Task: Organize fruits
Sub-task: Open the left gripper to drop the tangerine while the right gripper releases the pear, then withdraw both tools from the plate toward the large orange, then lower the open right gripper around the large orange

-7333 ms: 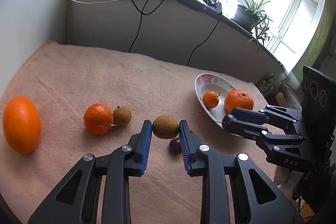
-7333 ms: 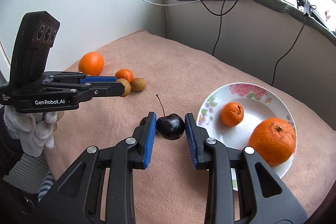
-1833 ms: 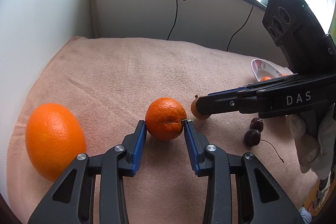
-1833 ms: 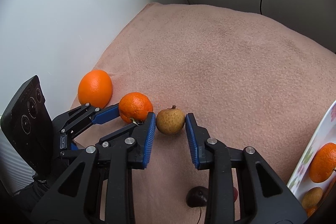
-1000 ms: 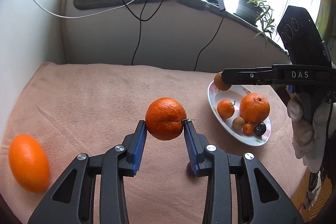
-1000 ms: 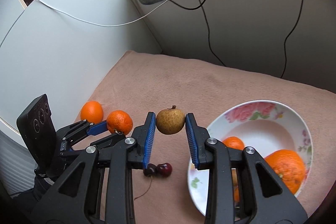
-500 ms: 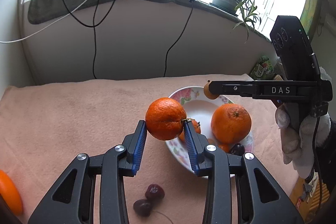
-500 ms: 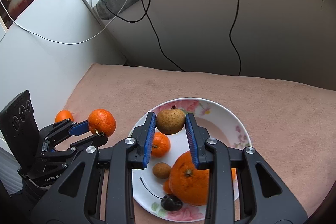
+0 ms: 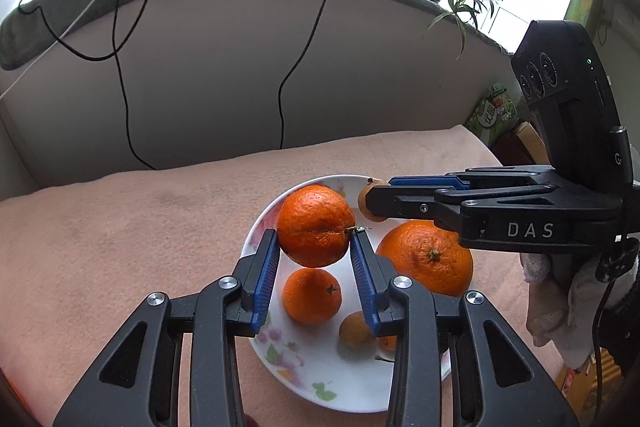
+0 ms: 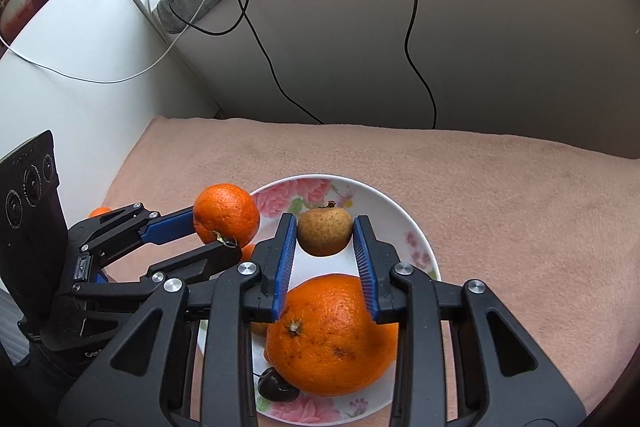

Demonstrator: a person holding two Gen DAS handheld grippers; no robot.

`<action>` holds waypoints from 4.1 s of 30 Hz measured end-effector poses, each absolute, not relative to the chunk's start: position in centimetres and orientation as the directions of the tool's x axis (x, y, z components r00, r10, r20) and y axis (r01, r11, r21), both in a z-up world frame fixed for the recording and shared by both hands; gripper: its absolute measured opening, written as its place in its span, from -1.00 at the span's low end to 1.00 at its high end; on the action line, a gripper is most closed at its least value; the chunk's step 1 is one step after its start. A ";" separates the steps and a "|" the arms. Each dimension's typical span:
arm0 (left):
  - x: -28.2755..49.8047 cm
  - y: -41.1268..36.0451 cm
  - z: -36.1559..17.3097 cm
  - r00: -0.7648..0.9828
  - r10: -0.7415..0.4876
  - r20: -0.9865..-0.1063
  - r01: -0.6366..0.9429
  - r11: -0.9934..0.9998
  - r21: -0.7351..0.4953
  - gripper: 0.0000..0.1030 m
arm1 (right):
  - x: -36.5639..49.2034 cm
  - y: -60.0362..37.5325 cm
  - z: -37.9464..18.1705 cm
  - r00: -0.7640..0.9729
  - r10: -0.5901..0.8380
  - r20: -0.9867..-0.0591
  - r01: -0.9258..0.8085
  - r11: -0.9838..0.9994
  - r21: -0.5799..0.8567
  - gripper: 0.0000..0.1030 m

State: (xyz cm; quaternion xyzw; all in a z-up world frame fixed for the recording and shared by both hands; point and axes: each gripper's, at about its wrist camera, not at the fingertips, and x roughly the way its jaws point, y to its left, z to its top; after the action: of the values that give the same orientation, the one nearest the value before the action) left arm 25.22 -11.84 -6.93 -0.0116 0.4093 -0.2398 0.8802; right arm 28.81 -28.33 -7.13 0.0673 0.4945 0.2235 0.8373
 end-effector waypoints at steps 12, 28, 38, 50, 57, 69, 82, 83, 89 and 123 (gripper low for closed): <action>25.8 -13.5 -7.5 0.530 -0.423 -0.735 0.427 0.882 -0.199 -0.31 | 28.9 -28.8 -7.1 0.414 0.436 -0.799 -0.286 0.896 0.341 -0.40; 24.4 -12.5 -6.3 0.566 -0.416 -0.712 0.416 0.890 -0.188 -0.31 | 28.1 -29.2 -6.6 0.433 0.438 -0.788 -0.276 0.896 0.347 0.03; 22.7 -11.3 -5.0 0.597 -0.410 -0.689 0.410 0.895 -0.177 -0.19 | 26.4 -29.0 -4.8 0.468 0.432 -0.771 -0.280 0.900 0.334 0.30; 18.9 -8.4 -2.9 0.675 -0.363 -0.643 0.365 0.921 -0.137 0.37 | 23.9 -27.6 -2.1 0.534 0.417 -0.736 -0.289 0.908 0.304 0.69; 17.0 -5.7 -2.2 0.713 -0.304 -0.632 0.300 0.947 -0.116 0.47 | 23.4 -25.1 -1.6 0.522 0.425 -0.740 -0.310 0.902 0.300 0.69; 13.2 -0.1 -1.5 0.768 -0.237 -0.596 0.198 0.971 -0.131 0.47 | 22.0 -19.9 -1.7 0.496 0.458 -0.738 -0.376 0.879 0.293 0.70; 9.2 9.0 -4.0 0.788 -0.097 -0.608 -0.006 0.986 -0.165 0.47 | 21.1 -12.0 -2.4 0.441 0.557 -0.703 -0.506 0.802 0.318 0.70; 9.0 9.6 -4.4 0.786 -0.085 -0.612 -0.021 0.986 -0.164 0.47 | 21.0 -11.4 -2.5 0.435 0.565 -0.702 -0.513 0.796 0.323 0.70; 8.3 12.6 -6.2 0.774 -0.045 -0.631 -0.096 0.977 -0.188 0.47 | 20.9 -7.6 -3.5 0.363 0.613 -0.702 -0.542 0.751 0.376 0.70; 12.4 17.4 -10.7 0.720 -0.156 -0.676 -0.128 0.928 -0.351 0.47 | 22.0 4.8 -11.2 0.036 0.728 -0.685 -0.452 0.623 0.638 0.92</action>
State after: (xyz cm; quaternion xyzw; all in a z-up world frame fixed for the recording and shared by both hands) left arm 12.37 17.35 -10.68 -0.1900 0.3738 -0.0077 0.9078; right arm 21.98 4.79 -11.19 0.1240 0.5557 0.4159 0.7091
